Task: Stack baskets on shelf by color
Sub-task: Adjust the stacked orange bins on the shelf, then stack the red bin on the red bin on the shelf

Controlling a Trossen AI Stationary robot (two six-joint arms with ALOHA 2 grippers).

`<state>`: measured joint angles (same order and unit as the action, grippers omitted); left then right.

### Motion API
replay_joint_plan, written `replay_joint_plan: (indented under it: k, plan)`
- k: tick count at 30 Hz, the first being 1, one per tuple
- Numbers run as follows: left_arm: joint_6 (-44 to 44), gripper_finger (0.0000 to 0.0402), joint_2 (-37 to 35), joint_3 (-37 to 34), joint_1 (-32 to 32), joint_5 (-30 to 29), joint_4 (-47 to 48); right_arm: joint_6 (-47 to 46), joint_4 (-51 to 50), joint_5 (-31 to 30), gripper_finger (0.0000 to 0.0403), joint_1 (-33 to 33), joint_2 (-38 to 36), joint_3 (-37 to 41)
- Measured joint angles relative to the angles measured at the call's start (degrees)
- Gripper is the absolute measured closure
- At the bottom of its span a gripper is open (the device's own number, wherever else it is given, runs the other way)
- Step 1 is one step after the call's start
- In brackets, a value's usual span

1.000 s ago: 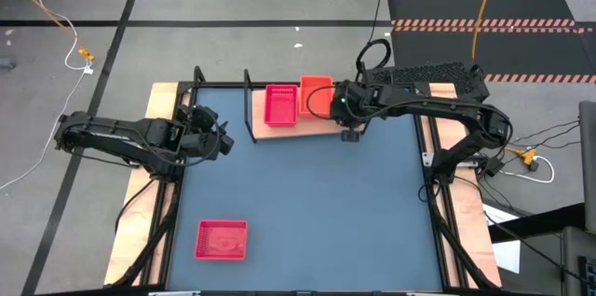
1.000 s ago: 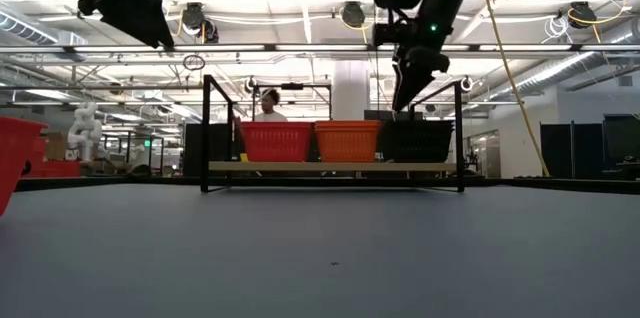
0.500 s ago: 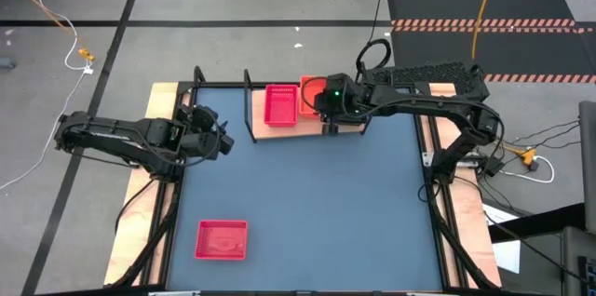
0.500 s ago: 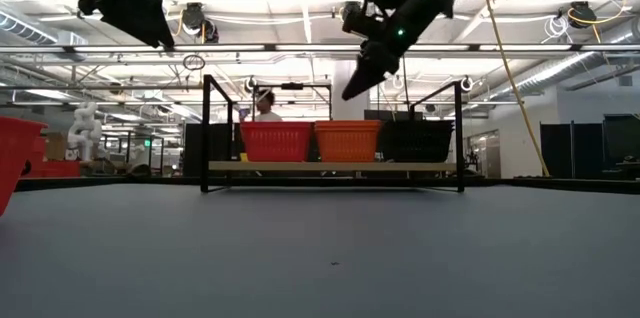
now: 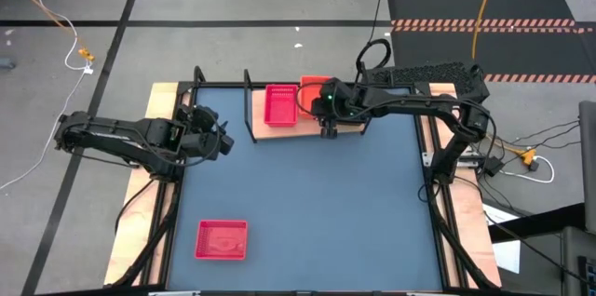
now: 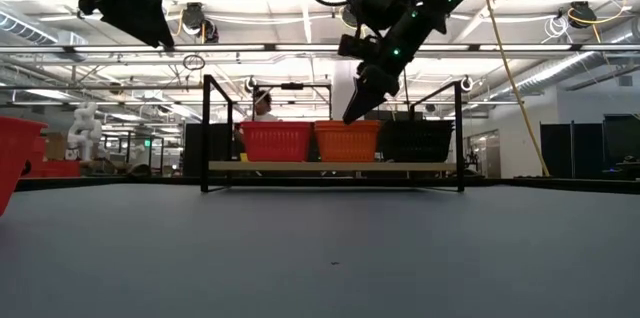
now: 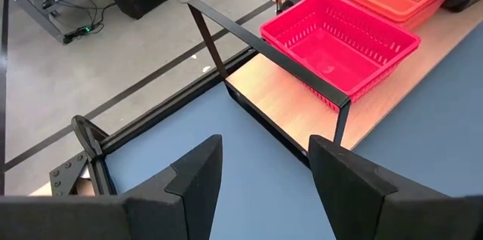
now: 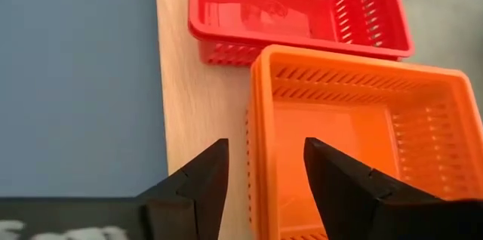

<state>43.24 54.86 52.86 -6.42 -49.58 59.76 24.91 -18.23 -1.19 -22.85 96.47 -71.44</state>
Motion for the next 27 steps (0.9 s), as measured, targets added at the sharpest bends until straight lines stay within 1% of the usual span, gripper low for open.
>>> replay_joint_plan:
  k: [2, 4, 11, 15, 18, 27]
  plan:
    - [0.00, 0.0202, 0.01, 0.00, 0.00, 0.00, 0.01, -0.06, -0.40, 0.75, 0.0241, 0.00, 0.02, 0.00]
    - [0.00, 0.0202, 0.00, 0.00, 0.00, 0.00, 0.01, -0.10, -0.98, 2.86, 0.0247, 0.00, 0.02, 0.00]
    - [0.02, 0.0202, 0.01, 0.00, 0.00, 0.00, 0.01, -0.16, -2.52, 3.15, 0.0267, 0.04, -0.03, -0.02]
    - [0.02, 0.0202, -0.01, 0.00, 0.00, -0.02, 0.03, -0.16, -4.26, 7.16, 0.0273, 0.04, -0.62, -0.02]
    - [-0.18, 0.0202, 0.00, 0.00, 0.00, -0.02, 0.03, -0.20, -4.80, 8.97, 0.0275, 0.12, -0.99, -0.02]
    - [-0.25, 0.0202, -0.01, 0.00, 0.00, -0.03, 0.03, -2.24, -3.35, 8.68, 0.0275, 1.18, -2.56, -0.04]
